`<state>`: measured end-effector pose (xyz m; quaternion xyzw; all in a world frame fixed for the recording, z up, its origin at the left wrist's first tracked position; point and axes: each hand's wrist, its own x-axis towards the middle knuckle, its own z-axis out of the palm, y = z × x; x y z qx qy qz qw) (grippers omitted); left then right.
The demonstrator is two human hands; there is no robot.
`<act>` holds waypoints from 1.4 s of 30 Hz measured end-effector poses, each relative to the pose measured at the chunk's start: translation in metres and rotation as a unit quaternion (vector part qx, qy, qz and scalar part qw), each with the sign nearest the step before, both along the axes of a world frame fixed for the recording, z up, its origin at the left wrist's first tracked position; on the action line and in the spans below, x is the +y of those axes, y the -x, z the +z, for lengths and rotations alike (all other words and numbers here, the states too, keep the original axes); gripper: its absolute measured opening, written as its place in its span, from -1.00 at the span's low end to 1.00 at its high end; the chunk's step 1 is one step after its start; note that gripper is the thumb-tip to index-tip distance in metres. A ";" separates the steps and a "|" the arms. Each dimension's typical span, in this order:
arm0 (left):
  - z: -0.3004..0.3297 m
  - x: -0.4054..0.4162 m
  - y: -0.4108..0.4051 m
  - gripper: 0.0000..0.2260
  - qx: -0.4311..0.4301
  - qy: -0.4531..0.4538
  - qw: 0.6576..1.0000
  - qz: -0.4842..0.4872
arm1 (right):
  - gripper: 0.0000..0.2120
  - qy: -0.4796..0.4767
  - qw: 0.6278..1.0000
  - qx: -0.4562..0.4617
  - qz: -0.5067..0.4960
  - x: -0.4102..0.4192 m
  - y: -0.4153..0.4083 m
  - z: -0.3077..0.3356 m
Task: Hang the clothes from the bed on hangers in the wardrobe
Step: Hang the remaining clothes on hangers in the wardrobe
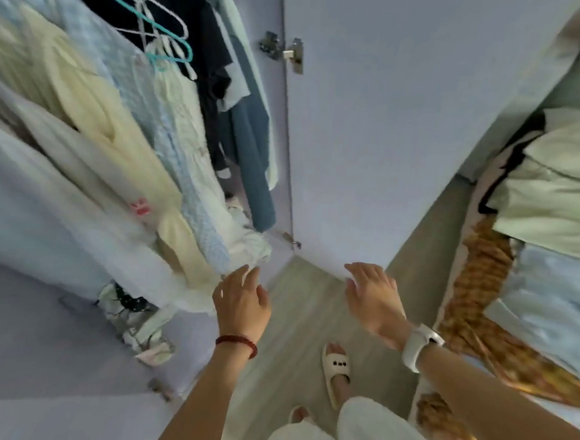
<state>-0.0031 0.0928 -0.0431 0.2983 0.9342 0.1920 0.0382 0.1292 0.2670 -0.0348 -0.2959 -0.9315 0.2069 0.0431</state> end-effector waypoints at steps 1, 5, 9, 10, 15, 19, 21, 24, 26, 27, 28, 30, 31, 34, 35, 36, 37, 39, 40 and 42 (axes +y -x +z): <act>-0.006 0.016 -0.017 -0.72 -0.014 0.009 0.999 -0.040 | -0.63 0.012 0.999 -0.027 -0.043 0.009 -0.027 -0.004; -0.020 0.079 -0.078 -0.74 -0.037 0.035 0.983 -0.175 | -0.65 0.036 0.976 -0.047 -0.208 0.033 -0.126 -0.014; -0.021 0.158 -0.140 -0.71 -0.068 0.051 0.964 -0.252 | -0.65 0.064 0.930 -0.049 -0.359 0.046 -0.217 -0.026; -0.021 0.178 -0.158 -0.71 -0.064 0.041 0.957 -0.281 | -0.65 0.075 0.917 -0.047 -0.390 0.050 -0.238 -0.030; -0.025 0.275 -0.262 -0.70 -0.056 0.019 0.890 -0.452 | -0.65 0.093 0.841 -0.022 -0.533 0.084 -0.340 -0.048; -0.037 0.343 -0.342 -0.69 -0.080 0.066 0.843 -0.529 | -0.63 0.127 0.777 -0.005 -0.617 0.125 -0.418 -0.065; -0.047 0.368 -0.379 -0.67 -0.100 0.113 0.826 -0.543 | -0.63 0.151 0.748 -0.001 -0.646 0.144 -0.456 -0.079; -0.069 0.393 -0.424 -0.64 -0.086 0.174 0.794 -0.577 | -0.63 0.181 0.703 0.010 -0.688 0.171 -0.506 -0.100; -0.088 0.404 -0.448 -0.62 -0.047 0.212 0.774 -0.595 | -0.63 0.188 0.686 0.014 -0.703 0.189 -0.536 -0.112; -0.098 0.409 -0.458 -0.60 -0.033 0.231 0.765 -0.601 | -0.62 0.187 0.684 0.012 -0.705 0.198 -0.550 -0.120; -0.108 0.414 -0.467 -0.58 -0.024 0.250 0.755 -0.606 | -0.62 0.190 0.681 0.011 -0.707 0.208 -0.564 -0.128; -0.130 0.423 -0.481 -0.53 -0.024 0.294 0.732 -0.614 | -0.63 0.204 0.674 0.019 -0.710 0.230 -0.591 -0.145; -0.140 0.426 -0.487 -0.51 -0.030 0.317 0.719 -0.618 | -0.65 0.205 0.672 0.028 -0.711 0.241 -0.602 -0.154; -0.164 0.431 -0.497 -0.49 -0.043 0.368 0.690 -0.621 | -0.69 0.231 0.655 0.054 -0.717 0.270 -0.625 -0.175; -0.169 0.431 -0.497 -0.48 -0.048 0.376 0.687 -0.620 | -0.69 0.249 0.640 0.074 -0.723 0.278 -0.629 -0.179; -0.172 0.430 -0.498 -0.48 -0.056 0.380 0.686 -0.618 | -0.68 0.272 0.615 0.109 -0.732 0.286 -0.632 -0.183; -0.174 0.430 -0.497 -0.48 -0.065 0.382 0.686 -0.616 | -0.64 0.294 0.580 0.157 -0.744 0.294 -0.633 -0.187; -0.174 0.429 -0.493 -0.48 -0.077 0.378 0.684 -0.620 | -0.51 0.297 0.497 0.235 -0.780 0.307 -0.635 -0.194; -0.174 0.429 -0.491 -0.48 -0.080 0.375 0.681 -0.624 | -0.51 0.288 0.470 0.246 -0.797 0.312 -0.633 -0.195; -0.172 0.431 -0.486 -0.48 -0.096 0.375 0.673 -0.630 | -0.60 0.245 0.475 0.211 -0.818 0.316 -0.627 -0.194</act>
